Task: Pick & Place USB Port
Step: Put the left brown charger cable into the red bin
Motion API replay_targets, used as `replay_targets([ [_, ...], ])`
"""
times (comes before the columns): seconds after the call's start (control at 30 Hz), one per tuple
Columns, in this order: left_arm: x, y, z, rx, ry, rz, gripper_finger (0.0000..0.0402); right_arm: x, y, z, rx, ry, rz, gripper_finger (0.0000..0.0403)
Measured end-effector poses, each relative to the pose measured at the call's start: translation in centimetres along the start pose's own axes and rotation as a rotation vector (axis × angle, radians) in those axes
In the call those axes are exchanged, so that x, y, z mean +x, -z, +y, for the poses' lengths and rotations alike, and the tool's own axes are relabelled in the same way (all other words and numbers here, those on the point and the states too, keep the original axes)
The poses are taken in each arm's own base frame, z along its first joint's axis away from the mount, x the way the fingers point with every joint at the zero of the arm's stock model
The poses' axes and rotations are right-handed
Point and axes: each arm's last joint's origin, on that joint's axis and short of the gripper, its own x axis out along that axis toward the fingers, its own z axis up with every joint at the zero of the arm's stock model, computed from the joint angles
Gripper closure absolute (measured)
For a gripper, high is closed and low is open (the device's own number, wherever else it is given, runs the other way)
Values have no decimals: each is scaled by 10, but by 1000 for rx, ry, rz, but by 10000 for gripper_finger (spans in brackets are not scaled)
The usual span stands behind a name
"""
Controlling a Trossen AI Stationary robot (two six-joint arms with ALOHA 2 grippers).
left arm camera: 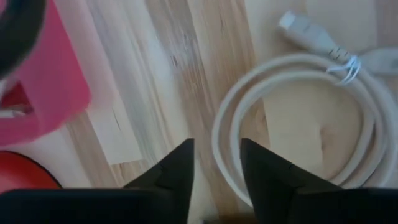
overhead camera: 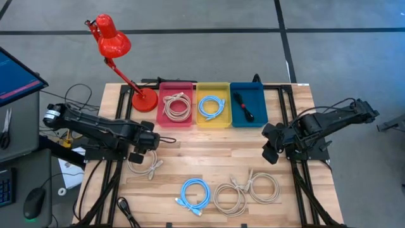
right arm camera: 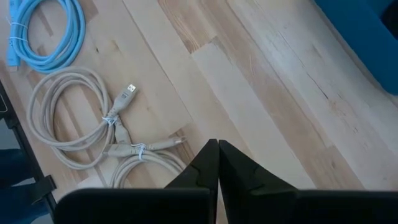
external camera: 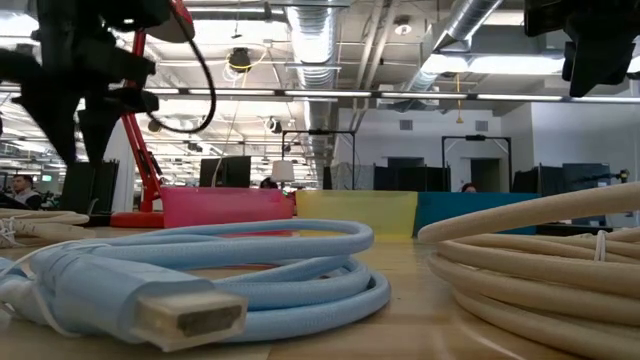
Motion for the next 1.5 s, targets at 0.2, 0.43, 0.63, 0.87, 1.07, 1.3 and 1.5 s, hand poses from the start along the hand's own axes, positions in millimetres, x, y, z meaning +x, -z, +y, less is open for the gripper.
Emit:
replay_targets([
  [0.2,1,0,0,-4,-1,-6,215,0,-1,-1,-4,26,-31,402],
  [0.43,6,-3,0,-1,3,18,206,0,-1,-1,-7,36,-37,402],
  [0.63,22,-13,-1,14,16,100,225,0,-1,-1,-8,37,-37,402],
  [0.87,43,-28,-3,10,22,125,237,0,-1,-1,-8,38,-36,402],
  [1.07,57,-33,-5,13,47,162,238,0,-1,-1,-6,38,-35,402],
  [1.3,60,-34,-7,40,118,170,238,0,-1,-2,-6,39,-35,402],
  [1.5,60,-34,-8,43,134,168,238,0,-1,-2,-12,39,-35,402],
])
